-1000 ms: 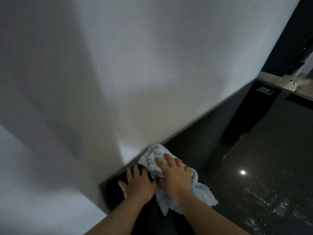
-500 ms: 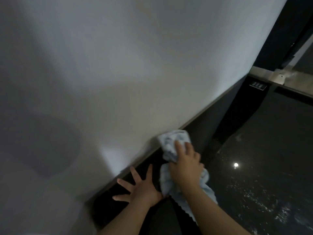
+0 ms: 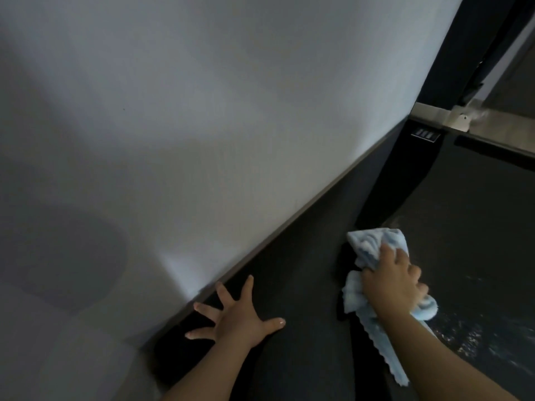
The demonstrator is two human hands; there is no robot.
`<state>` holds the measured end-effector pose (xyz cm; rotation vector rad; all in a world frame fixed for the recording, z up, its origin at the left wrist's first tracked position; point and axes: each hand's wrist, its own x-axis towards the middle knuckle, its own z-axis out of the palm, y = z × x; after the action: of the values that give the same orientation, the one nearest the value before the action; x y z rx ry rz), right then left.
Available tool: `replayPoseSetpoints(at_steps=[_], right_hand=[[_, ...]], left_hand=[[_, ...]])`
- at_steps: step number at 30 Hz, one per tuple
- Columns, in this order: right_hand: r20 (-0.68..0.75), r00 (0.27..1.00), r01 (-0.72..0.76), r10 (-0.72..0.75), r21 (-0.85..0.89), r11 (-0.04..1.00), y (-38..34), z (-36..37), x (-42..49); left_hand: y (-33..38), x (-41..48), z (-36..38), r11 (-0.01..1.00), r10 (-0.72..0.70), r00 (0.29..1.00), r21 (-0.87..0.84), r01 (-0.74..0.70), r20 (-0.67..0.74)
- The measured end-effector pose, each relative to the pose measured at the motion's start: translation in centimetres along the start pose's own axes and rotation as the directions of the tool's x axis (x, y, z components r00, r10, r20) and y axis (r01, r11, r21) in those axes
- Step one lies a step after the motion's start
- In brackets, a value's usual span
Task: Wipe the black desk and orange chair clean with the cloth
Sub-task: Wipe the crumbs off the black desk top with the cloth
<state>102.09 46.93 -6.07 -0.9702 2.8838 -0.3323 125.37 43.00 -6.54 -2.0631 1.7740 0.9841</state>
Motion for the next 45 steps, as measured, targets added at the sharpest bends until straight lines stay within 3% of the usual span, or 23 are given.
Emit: replayPoseSetpoints(at_steps=[3,5,7,12,16,19,21,23,24,25,26,29,31,33,35,38,39,40,42,45], right_hand=[[0.005,0.975,0.22,-0.22,0.067,0.973,-4.2,0.6,-2.7],[0.131,0.889,0.437,-0.439,0.049,0.898,-7.3,1.8,-4.8],[0.224,0.825,0.531,-0.518,0.005,0.847,-8.0,2.8,-5.1],[0.114,0.956,0.275,-0.27,-0.031,0.961,-0.6,1.7,-0.7],[0.107,0.993,0.053,-0.051,-0.02,0.998,3.7,-0.5,-0.2],[0.039,0.99,0.135,-0.138,0.054,0.989,2.2,-1.2,-2.6],[0.073,0.923,0.375,-0.378,0.047,0.926,-0.8,-0.4,-6.6],[0.154,0.757,0.636,-0.635,0.051,0.77,-2.6,1.4,-11.2],[0.187,0.69,0.707,-0.699,0.033,0.706,-2.6,2.0,-12.5],[0.198,0.667,0.733,-0.718,-0.003,0.68,-2.0,2.4,-12.5],[0.191,0.691,0.716,-0.697,-0.047,0.697,-1.1,2.5,-11.6],[0.133,0.854,0.52,-0.503,-0.172,0.837,2.6,1.6,-7.7],[0.088,0.925,0.379,-0.37,-0.143,0.914,4.0,0.0,-5.9],[0.057,0.951,0.307,-0.305,-0.032,0.951,3.6,-1.2,-6.2],[0.039,0.895,0.442,-0.444,0.046,0.896,2.0,-1.7,-8.8],[0.066,0.608,0.784,-0.791,0.103,0.612,0.8,-0.3,-16.1],[0.094,0.54,0.83,-0.837,0.11,0.547,1.2,0.2,-17.5],[0.106,0.525,0.838,-0.845,0.106,0.534,1.8,0.4,-17.7],[0.105,0.607,0.791,-0.788,0.017,0.612,2.5,0.4,-15.4],[0.145,0.809,0.58,-0.569,-0.046,0.813,3.9,0.0,-10.1]], left_hand=[[-0.1,0.0,0.2,1.0,0.013,1.0,0.008,-0.013,-0.018],[-0.2,-0.1,0.4,1.0,0.02,0.999,0.011,-0.019,-0.032],[-0.4,-0.2,0.8,1.0,0.021,0.998,0.024,-0.02,-0.055],[-0.8,-0.7,1.8,0.996,0.067,0.99,0.074,-0.058,-0.124],[-1.9,-1.3,2.9,0.98,0.13,0.978,0.17,-0.102,-0.165],[-2.5,-1.6,3.1,0.976,0.165,0.971,0.169,-0.136,-0.174],[-3.1,-1.9,3.1,0.971,0.199,0.961,0.169,-0.167,-0.191],[-3.9,-2.5,3.5,0.956,0.259,0.936,0.203,-0.213,-0.239],[-4.3,-2.8,3.8,0.947,0.289,0.92,0.223,-0.234,-0.263],[-4.8,-3.1,4.1,0.939,0.313,0.908,0.236,-0.251,-0.279],[-5.2,-3.2,4.3,0.933,0.331,0.899,0.244,-0.266,-0.287],[-6.2,-3.7,4.7,0.923,0.361,0.886,0.247,-0.295,-0.292],[-6.5,-4.0,4.8,0.919,0.377,0.878,0.237,-0.316,-0.293],[-6.7,-4.3,5.1,0.913,0.395,0.871,0.227,-0.339,-0.292],[-7.3,-4.6,5.5,0.904,0.42,0.856,0.224,-0.364,-0.301],[-8.7,-5.3,6.3,0.875,0.483,0.813,0.207,-0.437,-0.325],[-9.2,-5.6,6.6,0.871,0.49,0.804,0.204,-0.446,-0.336],[-9.5,-5.9,6.8,0.871,0.49,0.801,0.214,-0.441,-0.344],[-10.0,-6.3,7.1,0.873,0.484,0.805,0.251,-0.418,-0.343],[-10.2,-6.9,7.4,0.879,0.468,0.823,0.269,-0.394,-0.322]])
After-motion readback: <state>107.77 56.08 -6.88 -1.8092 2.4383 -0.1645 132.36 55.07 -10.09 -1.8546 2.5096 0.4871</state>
